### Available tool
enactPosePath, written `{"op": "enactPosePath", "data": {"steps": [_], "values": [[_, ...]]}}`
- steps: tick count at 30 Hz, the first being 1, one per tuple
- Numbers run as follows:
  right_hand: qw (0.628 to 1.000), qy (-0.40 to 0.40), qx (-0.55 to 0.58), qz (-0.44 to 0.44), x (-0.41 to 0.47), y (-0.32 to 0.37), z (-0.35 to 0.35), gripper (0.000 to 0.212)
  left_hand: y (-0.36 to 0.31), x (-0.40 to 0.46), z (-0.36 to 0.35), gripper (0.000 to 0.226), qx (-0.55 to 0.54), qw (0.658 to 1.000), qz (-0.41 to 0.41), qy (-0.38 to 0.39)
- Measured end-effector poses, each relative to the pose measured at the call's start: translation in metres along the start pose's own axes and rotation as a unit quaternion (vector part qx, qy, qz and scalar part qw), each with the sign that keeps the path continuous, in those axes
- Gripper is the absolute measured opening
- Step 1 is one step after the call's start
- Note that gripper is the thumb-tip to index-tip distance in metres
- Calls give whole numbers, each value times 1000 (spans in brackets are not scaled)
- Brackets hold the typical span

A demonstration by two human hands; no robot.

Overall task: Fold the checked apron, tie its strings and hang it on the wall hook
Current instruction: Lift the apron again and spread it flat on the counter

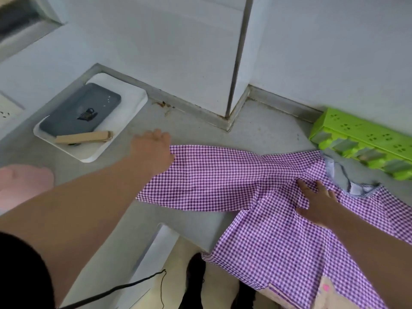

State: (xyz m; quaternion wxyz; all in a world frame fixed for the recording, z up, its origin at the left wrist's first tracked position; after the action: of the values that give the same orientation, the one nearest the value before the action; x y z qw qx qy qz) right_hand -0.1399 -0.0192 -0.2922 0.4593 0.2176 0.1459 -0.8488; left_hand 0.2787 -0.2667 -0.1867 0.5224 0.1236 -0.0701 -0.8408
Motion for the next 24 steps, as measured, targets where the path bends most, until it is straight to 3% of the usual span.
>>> {"op": "enactPosePath", "data": {"steps": [3, 6, 9, 12, 15, 20, 24], "values": [[999, -1, 31, 27, -8, 5, 4, 96, -61, -14, -5, 46, -30, 976, -210, -54], [994, -33, 58, 86, -19, 9, 5, 96, -137, -42, -11, 56, -76, 919, -386, 11], [991, -73, 77, 83, -29, 4, 6, 98, -181, -50, -27, 75, -63, 924, -355, 130], [994, -98, 46, -24, -41, -22, -6, 103, -197, -45, -36, 88, -6, 941, -315, 124], [992, -49, 78, -88, -52, -48, -28, 113, -199, -36, -33, 93, 19, 952, -267, 147], [995, -33, 84, -42, -42, -45, -31, 118, -197, -26, -28, 93, 43, 966, -183, 179], [992, -53, 103, 58, -23, -31, -15, 109, -187, -19, -40, 122, 92, 965, -119, 214]]}}
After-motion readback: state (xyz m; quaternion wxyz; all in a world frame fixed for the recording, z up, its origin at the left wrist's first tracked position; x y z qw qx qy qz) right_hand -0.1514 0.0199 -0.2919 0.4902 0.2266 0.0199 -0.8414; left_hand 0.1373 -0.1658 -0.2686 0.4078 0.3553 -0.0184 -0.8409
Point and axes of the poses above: each hand's wrist, its own x-axis towards the middle knuckle, its own z-axis out of the back of the hand, y = z × x, the point moved 4 cm from there along x, towards the middle knuckle, and after that the axes turned 8 degrees about -y, right-handed, at the moved point
